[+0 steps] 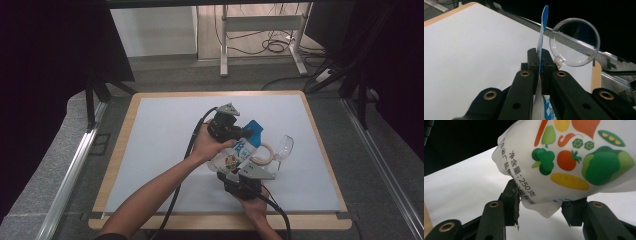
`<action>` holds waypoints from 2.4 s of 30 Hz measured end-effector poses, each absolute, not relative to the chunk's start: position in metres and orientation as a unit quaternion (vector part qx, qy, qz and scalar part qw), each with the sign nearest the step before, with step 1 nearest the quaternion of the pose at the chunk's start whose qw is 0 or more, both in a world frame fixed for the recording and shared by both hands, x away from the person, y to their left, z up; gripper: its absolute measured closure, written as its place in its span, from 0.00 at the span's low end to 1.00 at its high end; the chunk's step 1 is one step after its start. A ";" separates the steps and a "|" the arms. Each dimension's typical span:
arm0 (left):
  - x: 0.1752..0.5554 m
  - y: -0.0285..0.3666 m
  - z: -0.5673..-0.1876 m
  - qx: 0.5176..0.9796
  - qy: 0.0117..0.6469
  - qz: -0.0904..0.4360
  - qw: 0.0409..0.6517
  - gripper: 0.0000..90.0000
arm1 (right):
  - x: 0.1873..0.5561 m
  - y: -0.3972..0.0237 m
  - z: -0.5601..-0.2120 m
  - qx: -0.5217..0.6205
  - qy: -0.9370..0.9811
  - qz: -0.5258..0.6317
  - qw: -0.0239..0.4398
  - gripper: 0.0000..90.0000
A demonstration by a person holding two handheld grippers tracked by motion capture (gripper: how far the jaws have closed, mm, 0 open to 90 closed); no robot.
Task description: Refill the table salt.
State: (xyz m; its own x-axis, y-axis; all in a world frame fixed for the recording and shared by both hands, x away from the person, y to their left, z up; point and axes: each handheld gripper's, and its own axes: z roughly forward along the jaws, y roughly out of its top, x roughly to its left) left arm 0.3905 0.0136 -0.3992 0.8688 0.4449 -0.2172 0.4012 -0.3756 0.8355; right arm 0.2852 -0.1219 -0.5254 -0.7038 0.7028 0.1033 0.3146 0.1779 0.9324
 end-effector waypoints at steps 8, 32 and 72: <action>0.391 0.010 -0.399 0.833 0.251 0.032 0.493 1.00 | 0.285 -0.123 -0.524 0.342 0.744 0.546 0.178 0.60; 0.395 -0.011 -0.394 0.850 0.257 0.051 0.458 1.00 | 0.289 -0.128 -0.519 0.359 0.727 0.563 0.159 0.61; 0.409 -0.024 -0.382 0.885 0.229 0.020 0.404 1.00 | 0.285 -0.113 -0.510 0.400 0.685 0.587 0.163 0.61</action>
